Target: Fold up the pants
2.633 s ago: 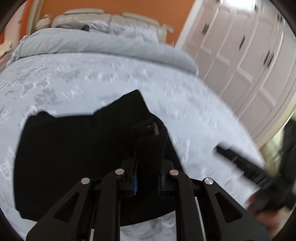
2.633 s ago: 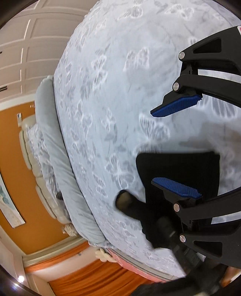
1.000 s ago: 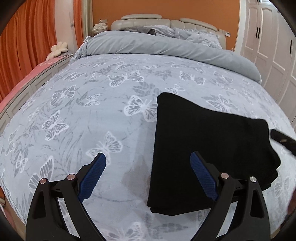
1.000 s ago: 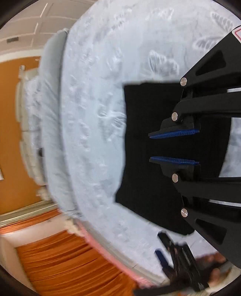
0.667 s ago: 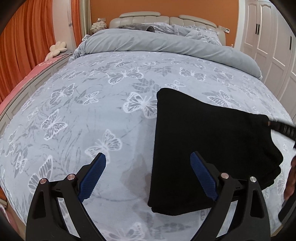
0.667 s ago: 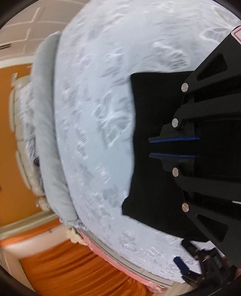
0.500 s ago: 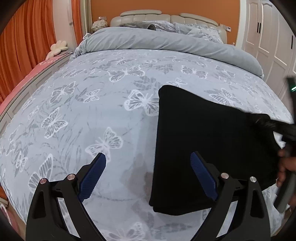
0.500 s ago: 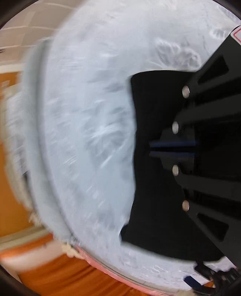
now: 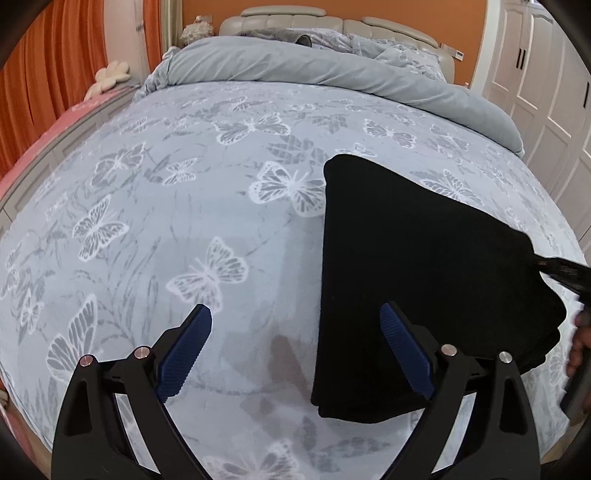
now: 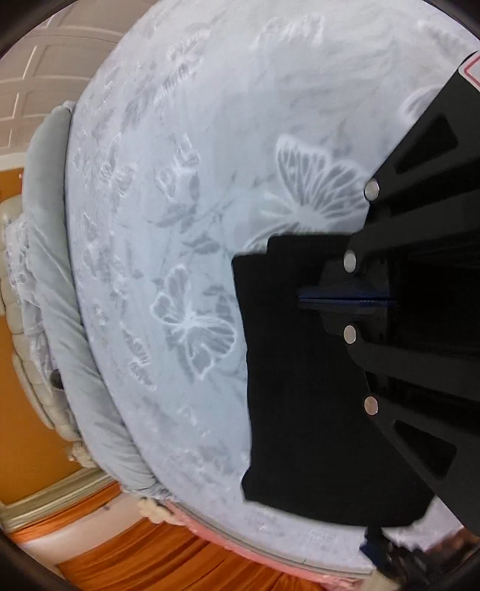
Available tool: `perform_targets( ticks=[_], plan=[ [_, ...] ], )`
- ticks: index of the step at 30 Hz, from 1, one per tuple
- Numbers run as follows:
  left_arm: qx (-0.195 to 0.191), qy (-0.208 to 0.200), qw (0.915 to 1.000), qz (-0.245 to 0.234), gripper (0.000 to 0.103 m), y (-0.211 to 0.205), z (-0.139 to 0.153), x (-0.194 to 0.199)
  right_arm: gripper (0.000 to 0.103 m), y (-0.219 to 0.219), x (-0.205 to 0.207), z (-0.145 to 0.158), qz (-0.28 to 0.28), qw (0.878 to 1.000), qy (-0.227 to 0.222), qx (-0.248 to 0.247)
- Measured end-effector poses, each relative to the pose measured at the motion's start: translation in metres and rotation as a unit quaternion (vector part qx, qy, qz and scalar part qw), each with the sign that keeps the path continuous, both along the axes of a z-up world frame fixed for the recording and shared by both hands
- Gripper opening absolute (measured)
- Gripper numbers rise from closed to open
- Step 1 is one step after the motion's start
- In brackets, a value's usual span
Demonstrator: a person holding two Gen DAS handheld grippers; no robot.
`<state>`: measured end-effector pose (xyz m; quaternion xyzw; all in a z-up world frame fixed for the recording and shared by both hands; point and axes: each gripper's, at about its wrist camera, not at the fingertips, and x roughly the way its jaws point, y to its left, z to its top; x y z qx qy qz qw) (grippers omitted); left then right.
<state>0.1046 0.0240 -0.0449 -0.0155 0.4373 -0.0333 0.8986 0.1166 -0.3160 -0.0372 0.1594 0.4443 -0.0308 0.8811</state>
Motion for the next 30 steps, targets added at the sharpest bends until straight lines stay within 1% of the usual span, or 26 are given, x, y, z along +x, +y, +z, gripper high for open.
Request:
perform_targets(
  ticks=[2, 3, 4, 7, 8, 10, 11, 13, 16, 18, 20, 21, 22, 24, 25, 26, 28, 29, 30],
  plan=[
    [-0.010, 0.003, 0.9999, 0.000, 0.090, 0.004, 0.000, -0.002, 0.026, 0.005, -0.023, 0.015, 0.011, 1.000, -0.016, -0.020],
    [-0.018, 0.005, 0.9998, -0.003, 0.091, 0.005, 0.000, -0.002, 0.041, 0.007, -0.039, 0.022, 0.019, 0.999, -0.020, -0.028],
    [-0.024, 0.009, 0.9997, -0.006, 0.091, 0.006, -0.001, -0.003, 0.050, 0.006, -0.053, 0.025, 0.016, 0.999, -0.020, -0.028],
    [-0.059, 0.033, 0.9976, -0.016, 0.091, 0.009, -0.006, -0.004, 0.050, 0.002, -0.073, 0.014, 0.029, 1.000, -0.002, 0.011],
    [-0.073, 0.043, 0.9963, -0.018, 0.091, 0.009, -0.009, -0.005, 0.050, 0.003, -0.077, 0.003, 0.038, 0.999, 0.018, 0.021],
    [-0.089, 0.056, 0.9942, -0.023, 0.090, 0.007, -0.011, -0.005, 0.050, 0.007, -0.083, -0.013, 0.054, 0.997, 0.047, 0.021],
    [-0.093, 0.056, 0.9938, -0.025, 0.091, 0.005, -0.012, -0.006, 0.050, 0.011, -0.085, -0.018, 0.060, 0.997, 0.051, 0.016],
    [-0.085, 0.048, 0.9947, -0.032, 0.091, -0.001, -0.009, -0.009, 0.050, 0.018, -0.090, -0.027, 0.080, 0.995, 0.055, 0.011],
    [-0.064, 0.040, 0.9957, -0.053, 0.091, -0.014, -0.009, -0.014, 0.050, 0.025, -0.092, -0.036, 0.093, 0.993, 0.062, -0.038],
    [-0.048, 0.041, 0.9959, -0.064, 0.091, -0.022, -0.014, -0.017, 0.050, 0.029, -0.089, -0.040, 0.101, 0.992, 0.061, -0.053],
    [-0.031, 0.046, 0.9960, -0.071, 0.091, -0.025, -0.020, -0.017, 0.050, 0.033, -0.086, -0.045, 0.104, 0.990, 0.051, -0.078],
    [-0.020, 0.048, 0.9959, -0.074, 0.091, -0.027, -0.025, -0.018, 0.050, 0.032, -0.085, -0.046, 0.104, 0.990, 0.047, -0.081],
    [-0.017, 0.049, 0.9959, -0.074, 0.091, -0.027, -0.027, -0.019, 0.045, 0.030, -0.083, -0.048, 0.103, 0.991, 0.040, -0.077],
    [-0.019, 0.050, 0.9953, -0.081, 0.091, -0.026, -0.030, -0.024, 0.017, 0.025, -0.078, -0.047, 0.105, 0.993, 0.031, -0.039],
    [-0.025, 0.051, 0.9943, -0.091, 0.091, -0.026, -0.030, -0.028, 0.013, 0.022, -0.078, -0.042, 0.103, 0.994, 0.027, -0.029],
    [-0.028, 0.053, 0.9932, -0.100, 0.091, -0.027, -0.029, -0.031, 0.013, 0.021, -0.082, -0.034, 0.102, 0.994, 0.019, -0.019],
    [-0.030, 0.052, 0.9911, -0.119, 0.091, -0.028, -0.028, -0.037, 0.012, 0.012, -0.093, -0.011, 0.097, 0.995, -0.014, 0.017],
    [-0.029, 0.045, 0.9911, -0.122, 0.091, -0.027, -0.027, -0.040, 0.012, 0.007, -0.098, -0.003, 0.098, 0.994, -0.027, 0.029],
    [-0.019, 0.030, 0.9922, -0.119, 0.091, -0.027, -0.027, -0.039, 0.011, 0.004, -0.099, -0.004, 0.096, 0.994, -0.026, 0.034]
  ],
)
